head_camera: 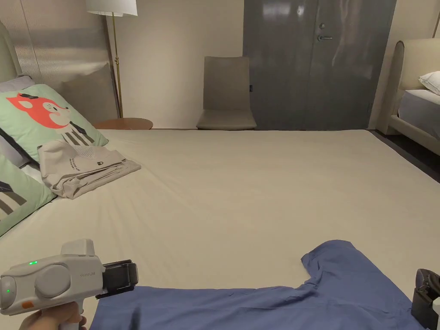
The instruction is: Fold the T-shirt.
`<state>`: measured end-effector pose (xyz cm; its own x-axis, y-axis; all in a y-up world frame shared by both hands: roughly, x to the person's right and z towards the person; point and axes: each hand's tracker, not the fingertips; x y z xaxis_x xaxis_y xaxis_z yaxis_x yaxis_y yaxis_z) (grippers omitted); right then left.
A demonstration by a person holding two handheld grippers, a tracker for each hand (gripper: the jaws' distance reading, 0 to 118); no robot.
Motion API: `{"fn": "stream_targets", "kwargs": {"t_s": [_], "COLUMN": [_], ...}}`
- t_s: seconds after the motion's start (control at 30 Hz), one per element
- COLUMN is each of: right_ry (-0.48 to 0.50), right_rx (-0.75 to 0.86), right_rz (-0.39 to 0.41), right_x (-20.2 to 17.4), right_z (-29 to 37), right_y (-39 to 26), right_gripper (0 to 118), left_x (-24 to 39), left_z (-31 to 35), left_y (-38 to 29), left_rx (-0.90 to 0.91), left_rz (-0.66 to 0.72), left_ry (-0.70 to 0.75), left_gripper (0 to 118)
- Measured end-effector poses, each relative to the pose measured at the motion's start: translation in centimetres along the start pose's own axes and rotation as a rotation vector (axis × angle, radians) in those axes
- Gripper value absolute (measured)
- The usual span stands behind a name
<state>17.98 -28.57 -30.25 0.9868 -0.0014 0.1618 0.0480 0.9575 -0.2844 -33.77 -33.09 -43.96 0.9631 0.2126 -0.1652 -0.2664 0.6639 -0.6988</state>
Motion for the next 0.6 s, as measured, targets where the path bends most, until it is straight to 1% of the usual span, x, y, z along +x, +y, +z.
{"fn": "stream_targets", "kwargs": {"t_s": [0.1, 0.17, 0.2, 0.23, 0.27, 0.3, 0.33, 0.37, 0.4, 0.43, 0.5, 0.53, 0.57, 0.6], "right_ry": [0.001, 0.003, 0.005, 0.006, 0.006, 0.005, 0.007, 0.008, 0.008, 0.006, -0.003, -0.022, -0.034, -0.034], "right_rx": [-0.026, -0.043, -0.051, -0.059, -0.069, -0.077, -0.084, -0.09, -0.099, -0.115, -0.156, -0.21, -0.263, -0.329], "right_rz": [0.007, 0.015, 0.017, 0.02, 0.027, 0.034, 0.042, 0.045, 0.049, 0.055, 0.053, 0.073, 0.054, 0.017], "right_x": [-0.2, -0.2, -0.1, -0.1, -0.2, -0.1, 0.0, 0.1, 0.2, 0.4, 1.0, 1.4, 1.9, 2.6], "right_z": [-1.5, -2.3, -2.8, -3.2, -3.5, -4.0, -4.4, -4.8, -5.2, -5.9, -7.7, -9.0, -10.3, -11.7], "right_y": [-0.4, -0.7, -0.8, -0.9, -0.9, -1.0, -0.9, -0.9, -0.7, -0.6, -0.2, 0.0, 0.2, 0.3], "right_gripper": [1, 1, 1, 1, 1, 1, 1, 1, 1, 1, 1, 5, 24, 74], "left_x": [-0.4, -0.5, -0.4, -0.3, 0.0, 0.3, 0.7, 0.9, 1.2, 1.4, 1.6, 1.6, 1.6, 1.5], "left_z": [-3.7, -5.3, -5.8, -6.2, -6.5, -6.1, -5.5, -5.0, -4.3, -3.7, -2.6, -2.1, -1.8, -1.3], "left_y": [0.1, -0.3, -0.6, -0.9, -1.3, -1.5, -1.4, -1.4, -1.4, -1.4, -1.2, -1.2, -1.3, -1.4], "left_rx": [-0.097, -0.134, -0.16, -0.181, -0.181, -0.138, -0.137, -0.124, -0.098, -0.065, -0.039, -0.022, -0.013, -0.001], "left_rz": [0.015, 0.035, 0.025, 0.011, -0.019, -0.057, -0.05, -0.054, -0.07, -0.079, -0.088, -0.099, -0.097, -0.089], "left_ry": [0.045, 0.054, 0.051, 0.057, 0.103, 0.119, 0.1, 0.101, 0.095, 0.071, 0.084, 0.076, 0.077, 0.06], "left_gripper": [108, 104, 93, 79, 71, 69, 64, 51, 18, 2, 2, 2, 2, 2]}}
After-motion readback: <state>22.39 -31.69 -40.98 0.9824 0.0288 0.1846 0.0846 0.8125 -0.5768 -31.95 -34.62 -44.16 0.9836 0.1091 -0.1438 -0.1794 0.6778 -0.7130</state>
